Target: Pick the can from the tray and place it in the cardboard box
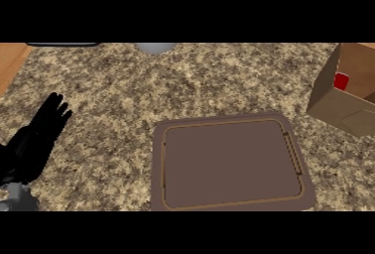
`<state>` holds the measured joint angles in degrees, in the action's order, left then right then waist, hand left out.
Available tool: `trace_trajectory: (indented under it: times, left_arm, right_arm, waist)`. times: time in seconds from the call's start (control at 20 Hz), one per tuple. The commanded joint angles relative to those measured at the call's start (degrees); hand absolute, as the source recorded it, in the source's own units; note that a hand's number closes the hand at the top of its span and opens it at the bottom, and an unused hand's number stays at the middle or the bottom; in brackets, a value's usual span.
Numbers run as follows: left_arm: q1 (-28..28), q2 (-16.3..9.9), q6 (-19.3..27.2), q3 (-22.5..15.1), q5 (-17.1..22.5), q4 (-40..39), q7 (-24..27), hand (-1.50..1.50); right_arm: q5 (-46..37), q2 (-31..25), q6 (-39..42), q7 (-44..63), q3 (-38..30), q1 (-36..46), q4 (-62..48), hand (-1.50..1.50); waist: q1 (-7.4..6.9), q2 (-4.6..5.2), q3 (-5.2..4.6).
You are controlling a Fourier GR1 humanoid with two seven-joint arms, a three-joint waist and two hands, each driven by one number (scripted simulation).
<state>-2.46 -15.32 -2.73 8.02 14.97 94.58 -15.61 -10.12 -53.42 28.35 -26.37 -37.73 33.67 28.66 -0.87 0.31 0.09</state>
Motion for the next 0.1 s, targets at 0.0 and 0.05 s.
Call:
trace_trajectory:
  times: [0.0, 0.05]
  left_arm:
    - [2.43, -0.54, -2.19, 0.91, 1.26, 1.78, 0.26, 0.0]
    - [-2.1, -0.67, -1.45, 2.32, 0.8, -3.68, 1.88, 0.0]
  right_arm:
    - [-1.99, -3.6, 0.5, -6.01, 1.25, 0.92, -6.84, -1.5]
    - [-2.72, -1.88, -0.82, -8.52, 2.04, -0.2, -7.02, -1.5]
  waist:
    - [-0.78, 0.17, 0.07]
    - [-0.31, 0.24, 0.05]
